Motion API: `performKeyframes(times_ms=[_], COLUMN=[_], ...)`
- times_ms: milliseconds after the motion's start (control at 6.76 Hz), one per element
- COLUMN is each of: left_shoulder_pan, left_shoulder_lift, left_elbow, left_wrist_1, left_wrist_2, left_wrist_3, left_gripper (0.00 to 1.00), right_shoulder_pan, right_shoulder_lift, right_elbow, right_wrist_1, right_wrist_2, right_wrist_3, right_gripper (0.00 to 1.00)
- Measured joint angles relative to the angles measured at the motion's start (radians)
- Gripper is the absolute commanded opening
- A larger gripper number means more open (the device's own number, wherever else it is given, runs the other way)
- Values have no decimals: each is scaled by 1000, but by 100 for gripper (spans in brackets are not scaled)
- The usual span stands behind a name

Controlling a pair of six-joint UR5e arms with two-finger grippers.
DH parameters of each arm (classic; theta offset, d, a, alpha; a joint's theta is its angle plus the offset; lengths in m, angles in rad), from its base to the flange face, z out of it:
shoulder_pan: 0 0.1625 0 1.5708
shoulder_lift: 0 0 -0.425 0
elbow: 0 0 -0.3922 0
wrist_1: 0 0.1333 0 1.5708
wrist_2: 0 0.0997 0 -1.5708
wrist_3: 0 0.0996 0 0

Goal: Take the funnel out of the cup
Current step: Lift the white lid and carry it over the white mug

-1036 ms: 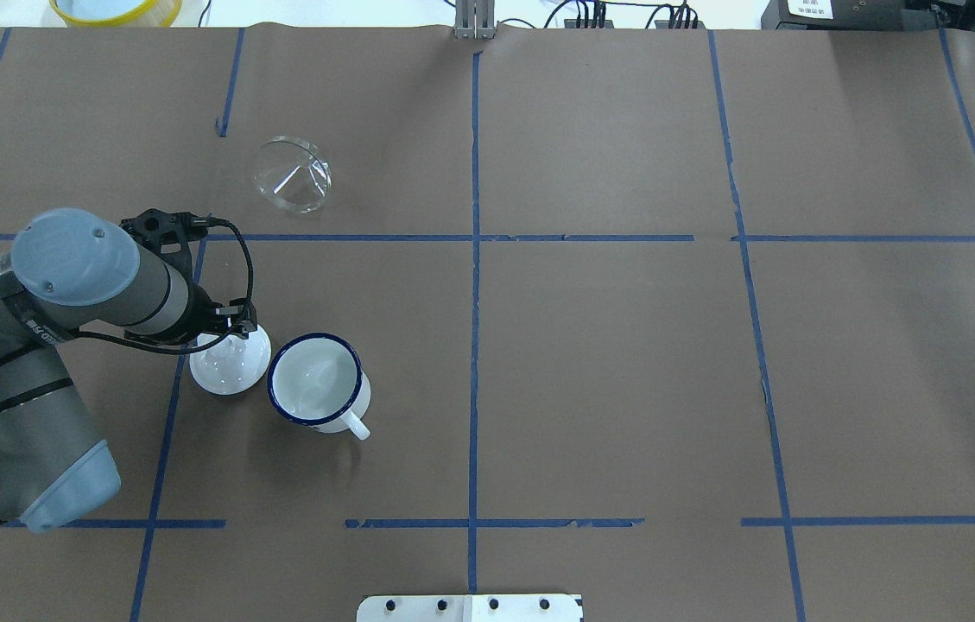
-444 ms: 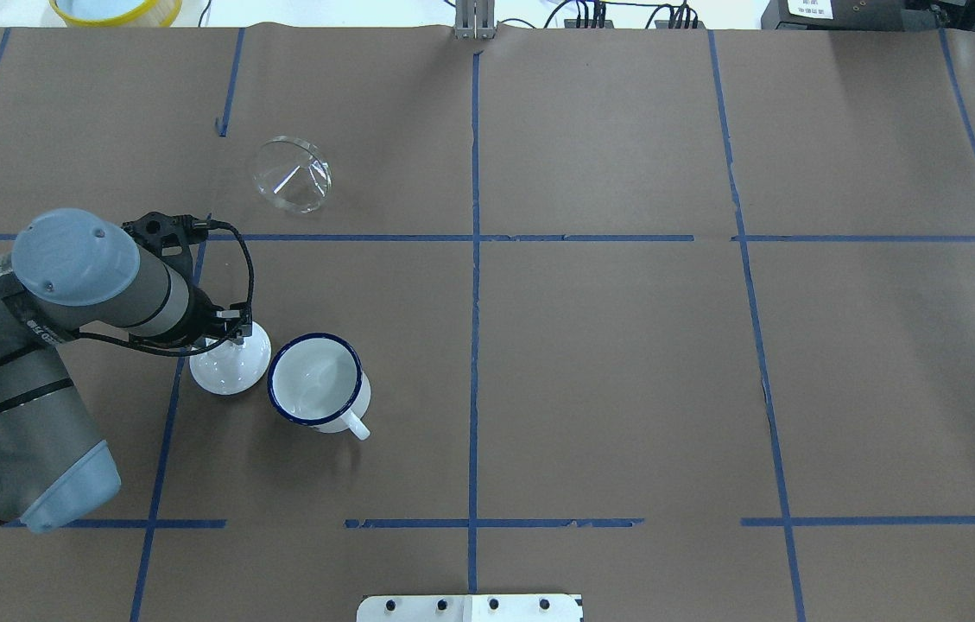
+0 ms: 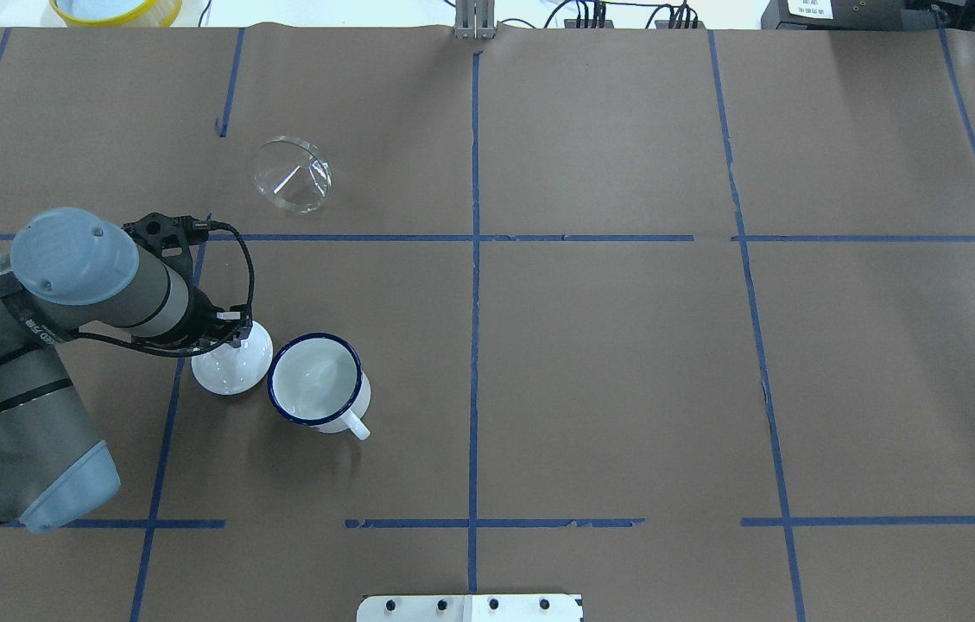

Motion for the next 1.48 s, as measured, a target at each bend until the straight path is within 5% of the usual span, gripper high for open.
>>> performKeyframes(times_ms=[592, 1480], left_shoulder_pan=[-16, -120], left_shoulder_lift=[7, -171], left_elbow=[-80, -197], left_wrist_1=[54, 417], left_wrist_2=[-31, -107], left_wrist_3=[17, 93], left_gripper=[0, 0], right_shoulder_pan=[0, 0], right_shoulder_lift=[1, 0], right_elbow=[0, 1], right_wrist_1=[0, 0], right_wrist_2=[0, 0], right_wrist_3=[0, 0], right_gripper=[100, 100])
